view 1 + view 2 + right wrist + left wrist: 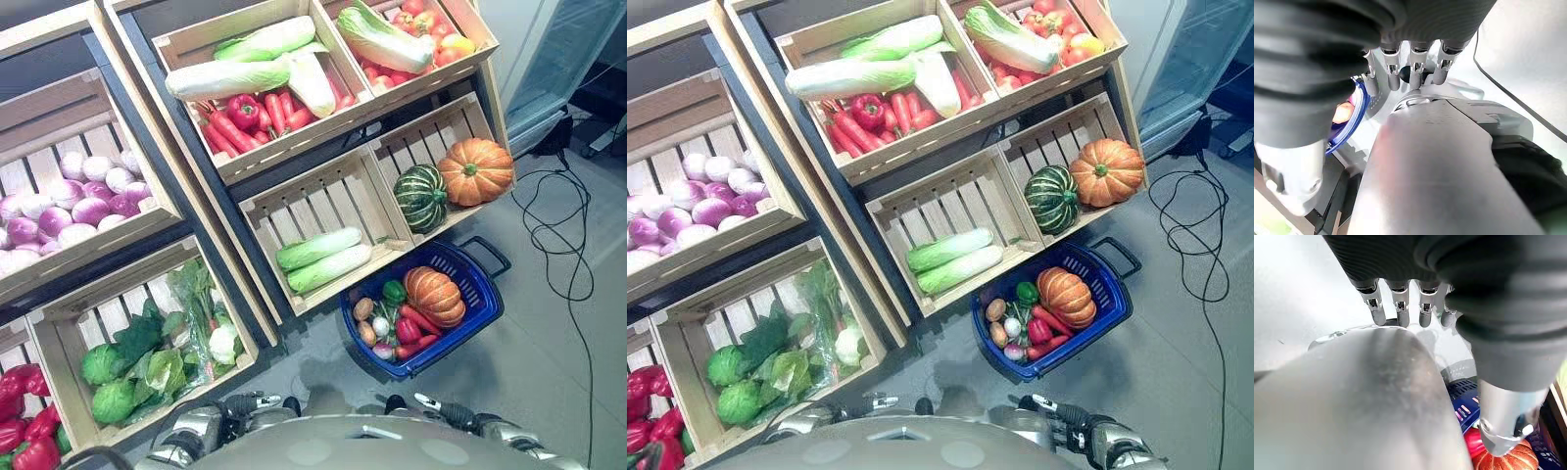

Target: Pick up fruits and vegetables into the basket

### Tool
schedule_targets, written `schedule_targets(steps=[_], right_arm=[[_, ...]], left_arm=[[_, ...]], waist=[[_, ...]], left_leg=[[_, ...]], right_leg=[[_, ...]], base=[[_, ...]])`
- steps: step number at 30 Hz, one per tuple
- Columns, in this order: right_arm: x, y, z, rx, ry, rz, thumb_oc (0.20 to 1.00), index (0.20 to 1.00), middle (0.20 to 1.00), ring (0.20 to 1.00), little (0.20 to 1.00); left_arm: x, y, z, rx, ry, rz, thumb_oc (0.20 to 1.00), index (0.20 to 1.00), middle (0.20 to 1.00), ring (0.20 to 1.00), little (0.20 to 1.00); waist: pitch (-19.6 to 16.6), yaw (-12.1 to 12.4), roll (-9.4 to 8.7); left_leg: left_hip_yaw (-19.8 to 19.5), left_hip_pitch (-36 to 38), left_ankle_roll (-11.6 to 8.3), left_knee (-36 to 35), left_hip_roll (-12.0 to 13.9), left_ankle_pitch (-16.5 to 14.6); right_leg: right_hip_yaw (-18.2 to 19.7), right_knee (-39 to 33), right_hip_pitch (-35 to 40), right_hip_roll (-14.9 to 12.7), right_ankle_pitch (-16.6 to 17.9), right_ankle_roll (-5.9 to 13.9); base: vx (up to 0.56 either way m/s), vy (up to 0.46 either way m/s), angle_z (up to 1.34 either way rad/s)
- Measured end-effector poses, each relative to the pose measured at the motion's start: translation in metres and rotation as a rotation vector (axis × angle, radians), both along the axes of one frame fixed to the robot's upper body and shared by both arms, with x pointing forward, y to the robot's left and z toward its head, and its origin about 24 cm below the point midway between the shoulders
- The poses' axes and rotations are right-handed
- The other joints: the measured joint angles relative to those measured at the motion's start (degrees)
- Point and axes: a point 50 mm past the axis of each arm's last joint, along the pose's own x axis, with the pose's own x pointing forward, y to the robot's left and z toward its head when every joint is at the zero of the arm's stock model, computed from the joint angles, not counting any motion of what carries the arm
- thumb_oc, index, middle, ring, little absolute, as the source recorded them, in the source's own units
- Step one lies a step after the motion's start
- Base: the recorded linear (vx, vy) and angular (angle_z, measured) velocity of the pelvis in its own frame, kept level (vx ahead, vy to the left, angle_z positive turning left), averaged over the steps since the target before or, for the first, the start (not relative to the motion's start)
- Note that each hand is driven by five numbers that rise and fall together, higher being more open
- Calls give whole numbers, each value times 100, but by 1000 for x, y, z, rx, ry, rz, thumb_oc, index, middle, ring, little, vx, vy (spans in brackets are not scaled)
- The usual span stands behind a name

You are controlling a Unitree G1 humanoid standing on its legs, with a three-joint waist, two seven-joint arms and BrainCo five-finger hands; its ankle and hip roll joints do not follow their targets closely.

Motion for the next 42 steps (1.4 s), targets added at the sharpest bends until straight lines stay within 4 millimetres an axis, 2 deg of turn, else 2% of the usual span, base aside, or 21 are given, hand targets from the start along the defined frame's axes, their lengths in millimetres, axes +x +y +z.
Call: schedule_targets(steps=[16,20,22,25,27,31,34,36,39,42], right_arm=[[-1,-3,1,-10,-19,2,1000,1000,1000,1000,1000],[-3,-5,1,-15,-59,-25,1000,1000,1000,1000,1000],[-1,-5,2,-11,-106,-43,1000,1000,1000,1000,1000],[10,-4,7,-15,-214,-47,1000,1000,1000,1000,1000],[28,-2,15,-31,-341,-51,1000,1000,1000,1000,1000],[70,5,47,-66,-642,-56,1000,1000,1000,1000,1000],[87,8,72,-99,-796,-64,1000,1000,1000,1000,1000],[102,7,92,-131,-922,-81,1000,1000,1000,1000,1000],[120,1,113,-188,-1043,-105,1000,1000,1000,1000,1000],[151,3,142,-210,-1193,-140,1000,1000,1000,1000,1000]], left_arm=[[-1,0,0,-1,-54,-8,1000,1000,1000,1000,1000],[10,-3,6,3,-168,-13,1000,1000,1000,1000,1000],[24,-5,12,11,-263,-16,1000,1000,1000,1000,1000],[50,-6,30,17,-443,-17,1000,1000,1000,1000,1000],[69,-1,47,70,-597,-43,1000,1000,1000,1000,1000],[107,13,102,184,-963,-127,1000,1000,1000,1000,1000],[119,20,134,258,-1131,-180,1000,1000,1000,1000,1000],[130,23,161,283,-1283,-181,1000,1000,1000,1000,1000],[146,20,186,300,-1430,-165,1000,1000,1000,1000,1000],[171,15,221,323,-1608,-124,1000,1000,1000,1000,1000]], waist=[[-1,8,-3],[12,14,-14],[23,28,-26],[36,57,-30],[95,44,-52],[240,-10,-144],[359,-44,-204],[590,-127,-252],[981,-201,-289],[1572,-322,-289]], left_leg=[[-38,-27,10,-2,-19,5],[-62,-63,14,-4,-22,7],[-79,-101,19,-4,-22,11],[-101,-166,20,-6,-19,14],[-122,-204,21,-6,-16,24],[-121,-308,6,4,-23,47],[-111,-441,-2,17,-27,55],[-112,-655,12,24,-42,134],[-76,-1112,38,160,-77,178],[-45,-1674,70,460,-127,197]], right_leg=[[-34,0,0,-25,-8,12],[-52,0,-19,-28,-12,17],[-64,1,-46,-27,-13,18],[-65,1,-111,-23,-13,18],[-82,24,-135,-16,-13,18],[-64,28,-242,-15,-10,19],[-26,61,-416,-20,-13,18],[-15,129,-674,-30,23,-5],[99,401,-1224,-57,29,-15],[166,792,-1829,-146,21,-23]], base=[[-7,6,3],[9,-9,3],[17,-44,3],[51,-88,1],[64,-84,4],[40,-46,0],[-48,0,-4],[-177,-25,-1],[-225,-17,-7],[-157,-55,-8]])
